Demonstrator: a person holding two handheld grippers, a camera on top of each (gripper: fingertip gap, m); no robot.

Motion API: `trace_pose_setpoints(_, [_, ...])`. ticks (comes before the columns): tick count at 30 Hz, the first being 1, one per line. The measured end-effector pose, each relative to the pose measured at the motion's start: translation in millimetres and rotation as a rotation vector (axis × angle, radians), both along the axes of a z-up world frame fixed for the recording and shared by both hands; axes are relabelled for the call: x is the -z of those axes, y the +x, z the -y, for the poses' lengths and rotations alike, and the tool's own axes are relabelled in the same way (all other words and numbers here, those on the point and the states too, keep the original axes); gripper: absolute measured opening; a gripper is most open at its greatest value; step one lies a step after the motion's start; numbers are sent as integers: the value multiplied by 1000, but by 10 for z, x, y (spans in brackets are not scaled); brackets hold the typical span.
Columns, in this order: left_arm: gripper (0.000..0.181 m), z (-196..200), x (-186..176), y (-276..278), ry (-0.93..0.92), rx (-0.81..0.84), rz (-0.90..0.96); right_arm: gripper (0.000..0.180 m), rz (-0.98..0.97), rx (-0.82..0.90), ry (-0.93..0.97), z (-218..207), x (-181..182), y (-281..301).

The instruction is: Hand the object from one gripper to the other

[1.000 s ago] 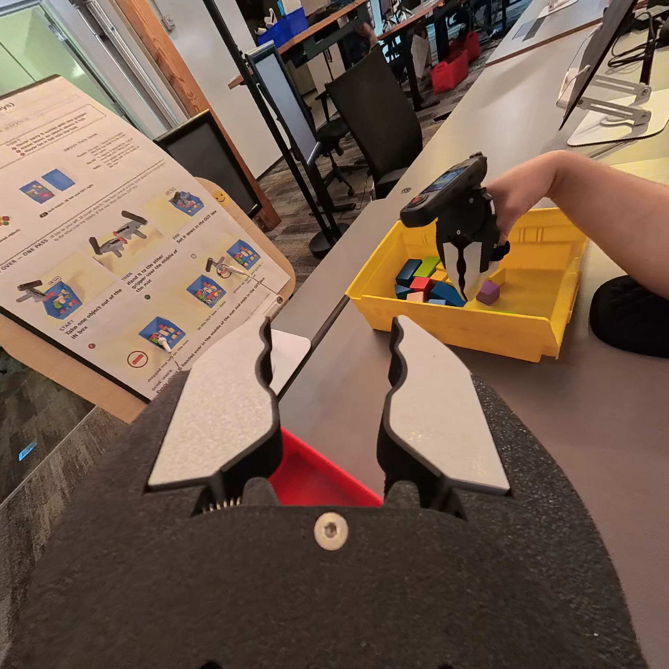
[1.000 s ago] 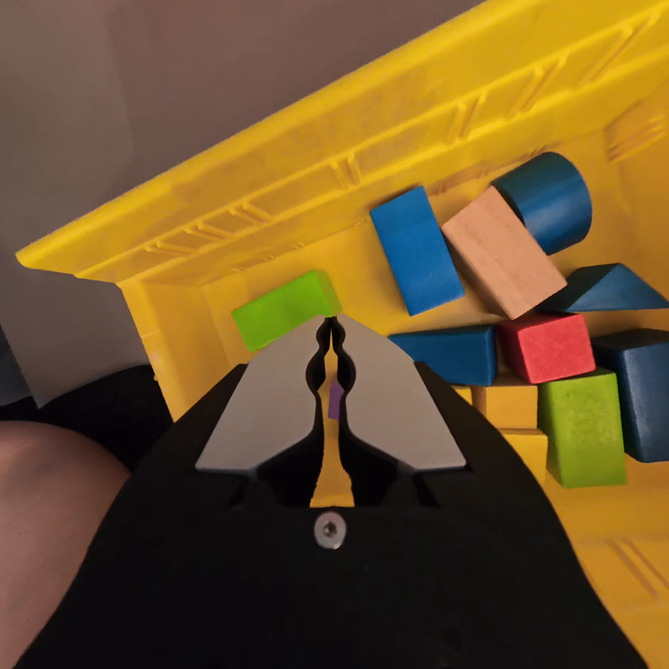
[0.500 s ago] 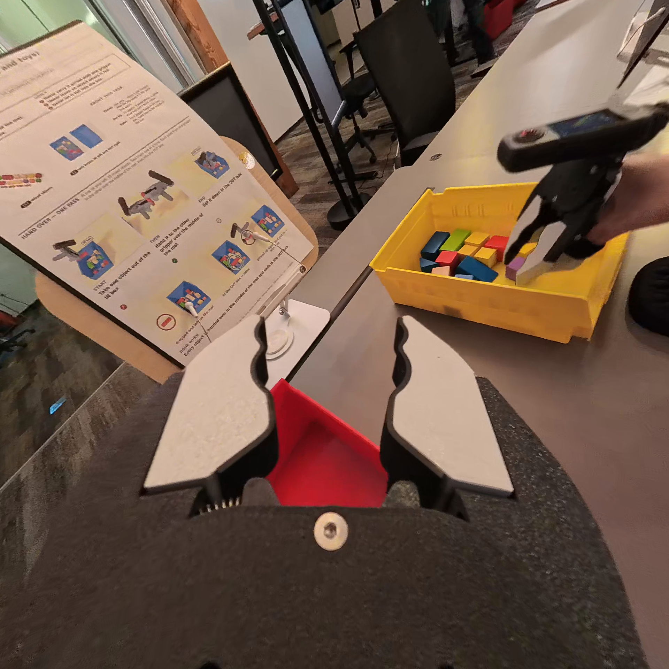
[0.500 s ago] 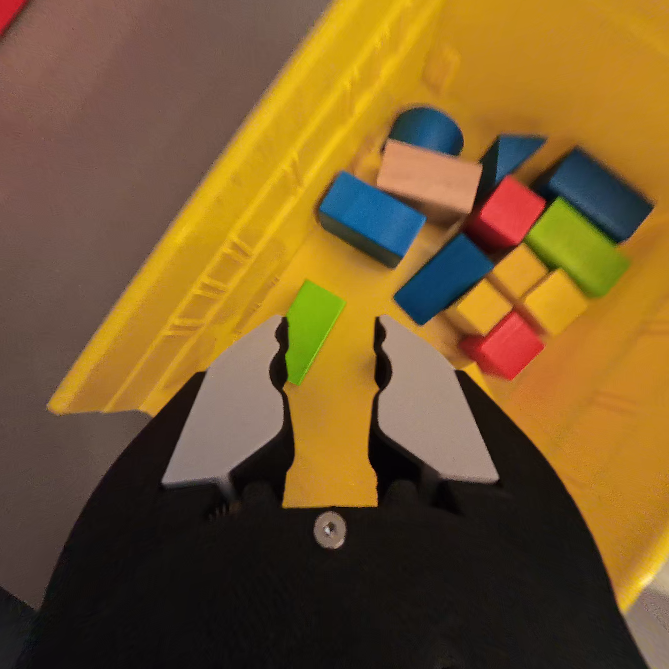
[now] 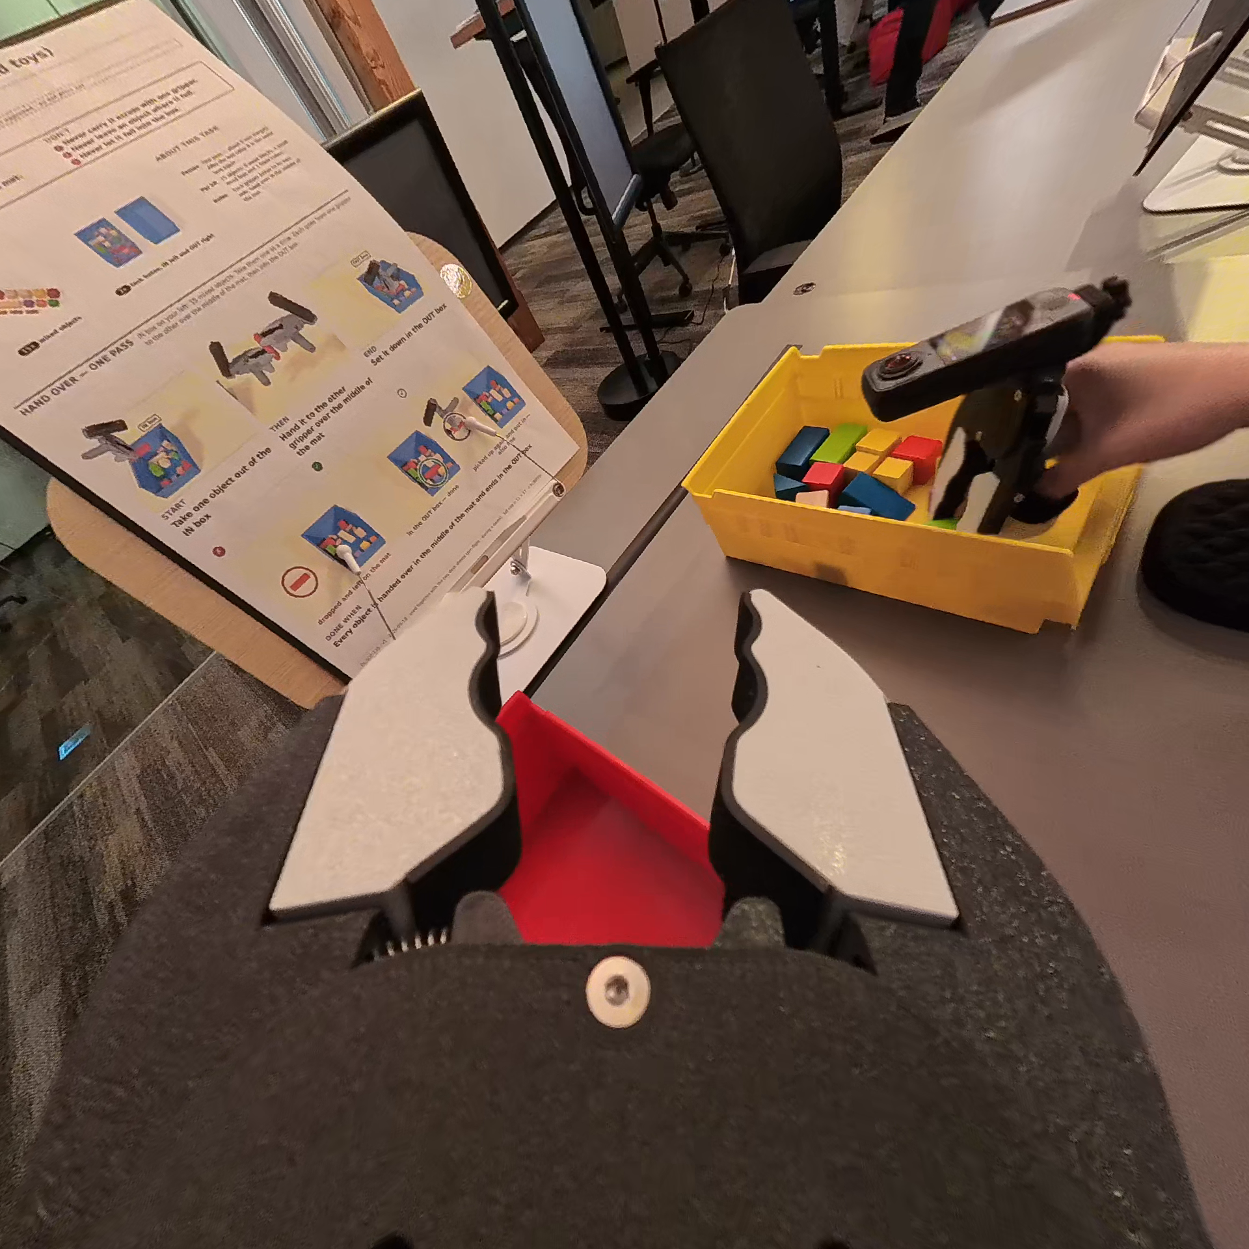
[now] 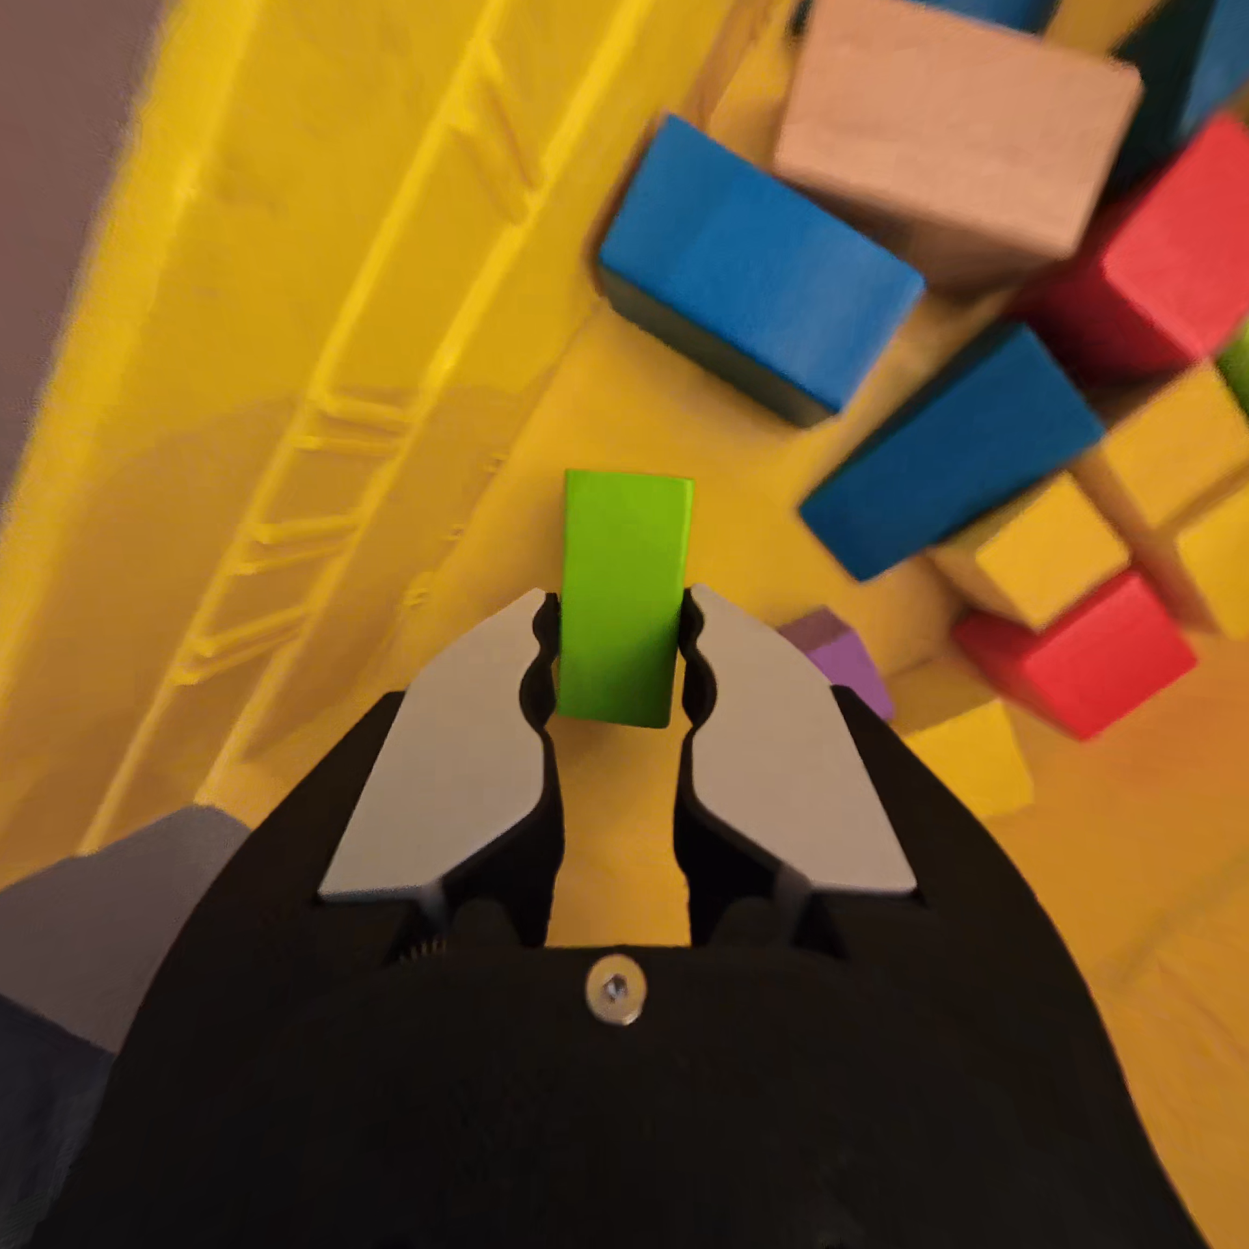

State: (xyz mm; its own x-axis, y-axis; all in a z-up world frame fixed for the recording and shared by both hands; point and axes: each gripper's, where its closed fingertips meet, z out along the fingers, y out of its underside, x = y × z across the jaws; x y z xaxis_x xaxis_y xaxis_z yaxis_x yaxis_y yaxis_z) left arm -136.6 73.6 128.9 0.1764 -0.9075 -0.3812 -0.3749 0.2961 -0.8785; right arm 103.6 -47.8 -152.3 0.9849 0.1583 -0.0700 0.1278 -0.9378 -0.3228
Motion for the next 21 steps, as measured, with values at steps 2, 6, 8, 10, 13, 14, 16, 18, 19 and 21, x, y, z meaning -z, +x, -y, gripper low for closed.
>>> trace_pose_setpoints(2, [67, -1, 3, 6, 6, 0, -4, 35, -51, -190, 18, -66, -27, -66])
trace_pose_setpoints(6, [67, 10, 7, 12, 8, 9, -7, 35, 9, -520, -12, -114, 8, 3])
trace_pose_setpoints(8, [67, -12, 17, 7, 18, -2, -15, 35, 15, -596, -21, -180, 20, 14])
trace_pose_setpoints(10, [67, -37, 28, 3, 25, -11, -22, 35, 29, -683, 0, -239, 31, -13])
trace_pose_setpoints(13, [69, -108, 44, 0, 17, -32, -20, 35, 30, -737, -3, -260, 31, -36])
trace_pose_setpoints(14, [73, -144, 47, -2, 8, -42, -16, 35, 33, -735, -3, -267, 31, -24])
trace_pose_setpoints(16, [78, -203, 64, -9, -16, -52, -13, 35, 59, -722, 29, -306, 6, 12])
trace_pose_setpoints(18, [81, -271, 62, -33, -29, -69, -4, 35, 113, -698, 100, -364, -77, 51])
trace_pose_setpoints(19, [82, -299, 47, -44, -37, -75, 8, 35, 146, -687, 131, -378, -132, 75])
trace_pose_setpoints(21, [83, -336, -1, -63, -66, -79, 47, 35, 231, -666, 181, -394, -250, 142])
